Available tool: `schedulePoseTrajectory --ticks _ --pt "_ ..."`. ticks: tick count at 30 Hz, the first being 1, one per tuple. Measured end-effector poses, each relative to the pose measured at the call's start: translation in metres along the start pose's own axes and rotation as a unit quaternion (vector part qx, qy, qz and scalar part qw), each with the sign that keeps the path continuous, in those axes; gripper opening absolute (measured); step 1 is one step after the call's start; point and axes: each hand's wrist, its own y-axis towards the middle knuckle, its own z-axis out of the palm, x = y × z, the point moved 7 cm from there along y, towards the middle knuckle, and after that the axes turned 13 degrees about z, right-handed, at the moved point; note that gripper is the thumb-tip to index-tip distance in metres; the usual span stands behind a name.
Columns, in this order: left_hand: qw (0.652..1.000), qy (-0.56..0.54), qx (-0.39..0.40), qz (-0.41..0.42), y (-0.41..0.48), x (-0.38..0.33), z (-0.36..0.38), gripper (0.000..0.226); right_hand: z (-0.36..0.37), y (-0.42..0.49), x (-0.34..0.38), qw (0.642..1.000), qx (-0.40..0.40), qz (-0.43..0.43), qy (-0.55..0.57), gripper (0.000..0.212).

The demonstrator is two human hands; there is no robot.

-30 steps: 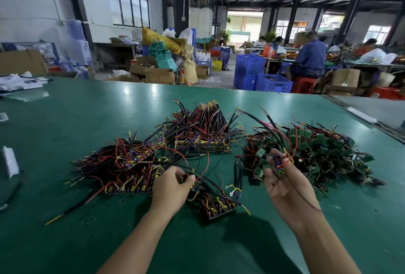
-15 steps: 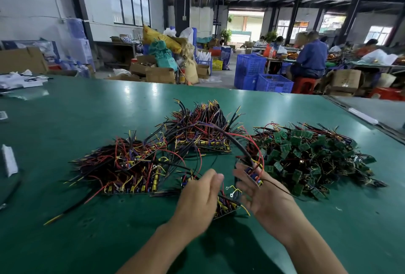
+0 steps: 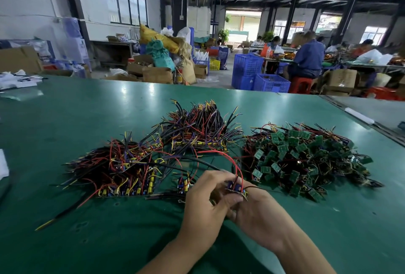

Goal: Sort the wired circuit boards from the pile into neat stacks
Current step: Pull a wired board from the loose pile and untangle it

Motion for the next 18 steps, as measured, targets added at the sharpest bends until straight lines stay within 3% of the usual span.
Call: schedulePoseTrajectory --ticks 3,6,8,10,12,16,18 --pt "0.993 -0.097 -0.025 -0.067 -0.001 0.005 0.001 0.03 0.001 0.002 -0.001 0.999 -0.016 -0.005 0.029 0.049" --pt "0.991 -0.096 -0.063 -0.072 0.006 0.008 -0.011 0.028 -0.001 -0.001 0.006 0.998 -0.036 -0.047 0.006 0.05" --pt "0.991 -0.068 -0.093 -0.072 0.01 0.012 -0.023 0.021 -0.012 -0.008 0.017 0.985 -0.106 -0.129 -0.051 0.04" --pt "0.991 -0.025 -0.102 -0.08 0.011 0.016 -0.033 0.019 -0.018 -0.018 0.029 0.939 -0.188 -0.231 -0.169 0.02" --pt "0.992 -0.01 -0.084 -0.093 0.011 0.02 -0.036 0.021 -0.015 -0.025 0.033 0.894 -0.215 -0.302 -0.25 0.011" --pt "0.994 0.029 -0.012 -0.102 0.012 0.023 -0.031 0.038 -0.004 -0.027 0.03 0.815 -0.227 -0.364 -0.389 0.018" --pt "0.995 0.049 0.018 -0.091 0.013 0.021 -0.028 0.04 -0.006 -0.027 0.029 0.803 -0.244 -0.359 -0.407 0.021"
